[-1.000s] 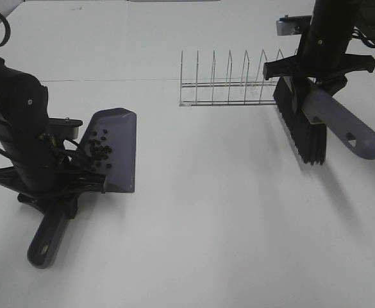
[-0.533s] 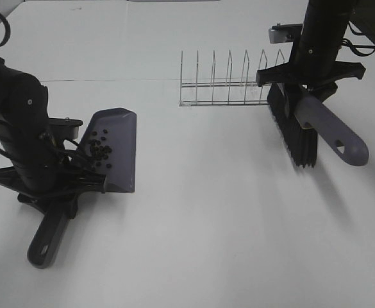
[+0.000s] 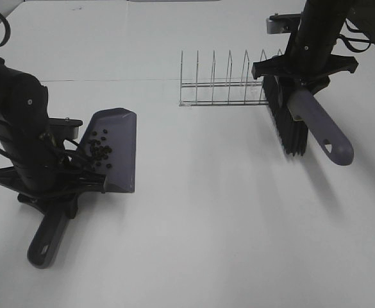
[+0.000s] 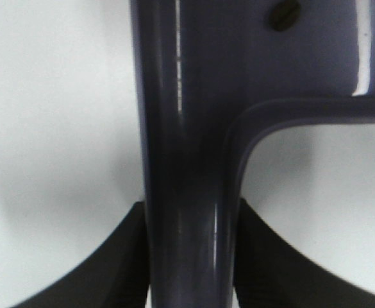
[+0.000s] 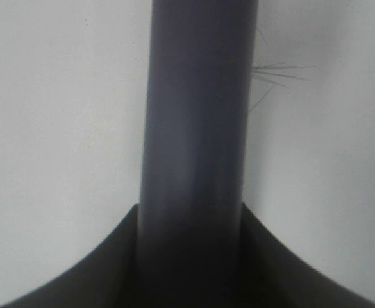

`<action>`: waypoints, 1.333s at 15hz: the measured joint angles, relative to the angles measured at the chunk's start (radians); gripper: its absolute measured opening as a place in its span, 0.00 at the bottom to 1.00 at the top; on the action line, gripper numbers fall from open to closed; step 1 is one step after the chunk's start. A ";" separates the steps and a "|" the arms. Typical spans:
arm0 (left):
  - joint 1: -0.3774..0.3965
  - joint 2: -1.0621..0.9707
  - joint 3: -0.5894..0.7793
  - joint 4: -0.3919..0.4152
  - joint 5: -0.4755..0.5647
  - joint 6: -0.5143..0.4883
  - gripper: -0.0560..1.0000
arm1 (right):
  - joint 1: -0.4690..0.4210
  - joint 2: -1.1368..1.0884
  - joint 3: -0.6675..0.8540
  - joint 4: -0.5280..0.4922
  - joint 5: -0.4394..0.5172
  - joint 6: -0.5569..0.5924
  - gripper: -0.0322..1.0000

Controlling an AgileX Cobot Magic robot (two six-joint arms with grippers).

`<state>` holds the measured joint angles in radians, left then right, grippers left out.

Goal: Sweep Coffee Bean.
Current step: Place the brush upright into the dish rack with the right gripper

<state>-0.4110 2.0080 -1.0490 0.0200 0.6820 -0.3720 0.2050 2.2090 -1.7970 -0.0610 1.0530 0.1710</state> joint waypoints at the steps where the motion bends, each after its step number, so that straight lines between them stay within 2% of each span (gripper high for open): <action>1: 0.000 0.000 0.000 0.000 0.000 0.000 0.38 | 0.000 0.000 0.000 0.000 -0.006 0.000 0.33; 5: 0.000 0.000 0.000 0.000 0.000 0.000 0.38 | 0.000 0.001 0.000 -0.022 -0.049 0.000 0.33; 7: 0.000 0.000 0.000 0.000 0.000 0.000 0.38 | 0.000 0.049 -0.077 -0.031 -0.019 0.000 0.33; 10: 0.000 0.000 0.000 0.000 0.000 0.000 0.38 | 0.000 0.160 -0.262 -0.034 0.086 0.000 0.33; 14: 0.000 0.000 0.000 0.000 0.000 0.002 0.38 | -0.004 0.259 -0.451 -0.042 0.142 -0.003 0.33; 20: 0.000 0.000 0.000 0.000 0.000 0.007 0.38 | -0.007 0.327 -0.514 -0.055 0.156 0.007 0.33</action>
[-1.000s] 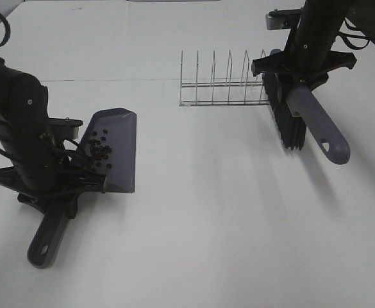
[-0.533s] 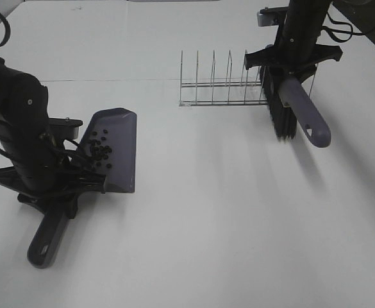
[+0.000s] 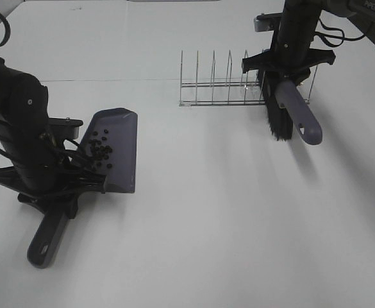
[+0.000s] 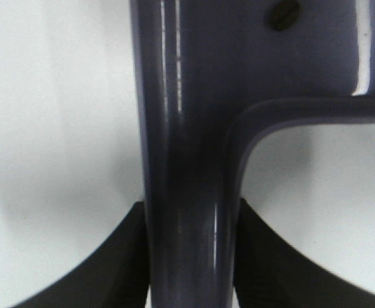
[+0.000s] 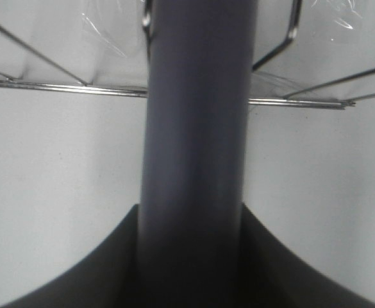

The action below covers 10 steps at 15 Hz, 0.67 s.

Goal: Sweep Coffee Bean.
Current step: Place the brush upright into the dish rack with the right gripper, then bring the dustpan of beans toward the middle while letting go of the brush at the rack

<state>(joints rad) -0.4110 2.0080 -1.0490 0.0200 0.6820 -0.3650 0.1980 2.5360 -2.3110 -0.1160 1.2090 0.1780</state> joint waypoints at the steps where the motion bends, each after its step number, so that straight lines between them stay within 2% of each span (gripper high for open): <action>1: 0.000 0.000 0.000 0.000 0.000 0.000 0.38 | 0.000 0.000 -0.003 -0.005 -0.002 0.019 0.33; 3: 0.000 0.000 0.000 0.000 0.000 0.003 0.38 | 0.000 0.000 -0.005 -0.013 -0.015 0.046 0.34; 5: 0.000 0.000 0.000 0.000 0.000 0.003 0.38 | 0.000 0.000 -0.008 -0.013 -0.035 0.052 0.52; 7: 0.000 0.000 0.000 0.000 0.000 0.003 0.38 | 0.000 0.000 -0.008 -0.013 -0.046 0.052 0.63; 10: 0.000 0.000 0.000 0.000 0.000 0.003 0.38 | 0.000 -0.011 -0.008 -0.015 -0.047 0.052 0.65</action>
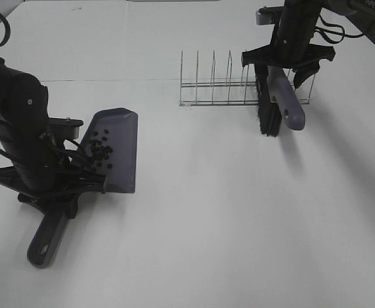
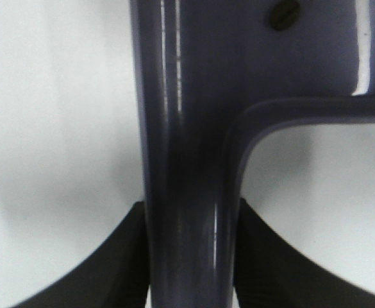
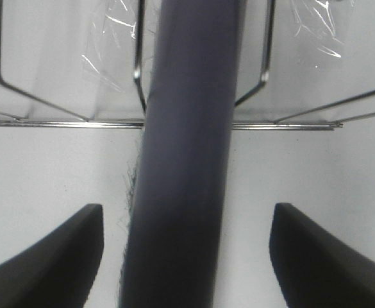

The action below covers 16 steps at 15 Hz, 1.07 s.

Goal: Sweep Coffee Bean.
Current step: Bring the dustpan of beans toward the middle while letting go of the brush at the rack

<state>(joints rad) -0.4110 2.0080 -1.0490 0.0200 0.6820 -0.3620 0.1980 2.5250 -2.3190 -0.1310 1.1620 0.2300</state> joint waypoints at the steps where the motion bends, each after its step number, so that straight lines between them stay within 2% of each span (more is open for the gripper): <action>1: 0.000 0.000 0.000 0.000 0.000 0.000 0.38 | 0.000 -0.028 0.000 0.000 -0.001 -0.004 0.65; 6: 0.000 0.000 0.000 0.000 0.000 0.004 0.38 | 0.000 -0.158 0.000 0.006 0.052 -0.038 0.66; 8: 0.000 -0.005 0.000 0.000 -0.001 0.005 0.38 | 0.005 -0.229 0.052 0.062 0.054 -0.056 0.66; 10: 0.000 -0.011 -0.001 -0.011 -0.008 0.005 0.38 | 0.034 -0.321 0.165 0.079 0.051 -0.062 0.66; 13: -0.007 -0.011 -0.041 -0.044 -0.012 0.015 0.38 | 0.101 -0.503 0.435 0.087 0.054 -0.062 0.66; 16: -0.062 -0.011 -0.084 -0.048 -0.015 0.015 0.38 | 0.132 -0.682 0.683 0.091 0.052 -0.055 0.66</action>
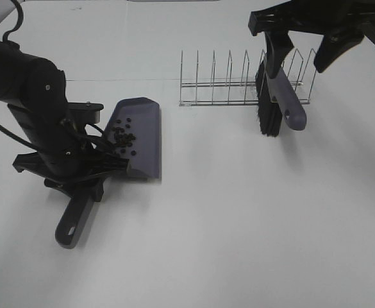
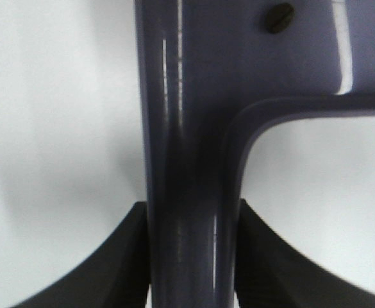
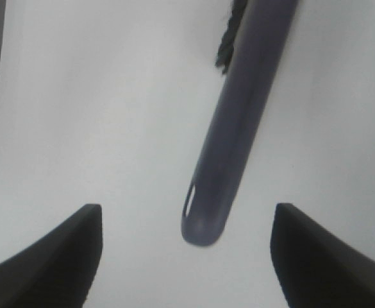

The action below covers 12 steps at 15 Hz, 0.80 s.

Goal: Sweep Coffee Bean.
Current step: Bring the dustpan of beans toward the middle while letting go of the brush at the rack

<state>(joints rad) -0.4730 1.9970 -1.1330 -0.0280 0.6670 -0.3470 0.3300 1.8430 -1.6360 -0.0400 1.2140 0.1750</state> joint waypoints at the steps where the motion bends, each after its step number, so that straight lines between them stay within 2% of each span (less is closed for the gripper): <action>1: -0.016 0.000 -0.007 -0.004 -0.004 0.000 0.38 | 0.000 -0.056 0.073 0.001 -0.013 0.002 0.66; 8: -0.032 0.065 -0.022 -0.018 -0.035 -0.015 0.38 | 0.000 -0.451 0.523 0.025 -0.152 0.027 0.66; 12: -0.032 0.072 -0.044 -0.025 -0.015 -0.015 0.40 | 0.000 -0.588 0.655 0.028 -0.160 0.027 0.66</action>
<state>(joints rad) -0.5050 2.0690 -1.1770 -0.0530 0.6520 -0.3620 0.3300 1.2550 -0.9810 -0.0120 1.0540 0.2020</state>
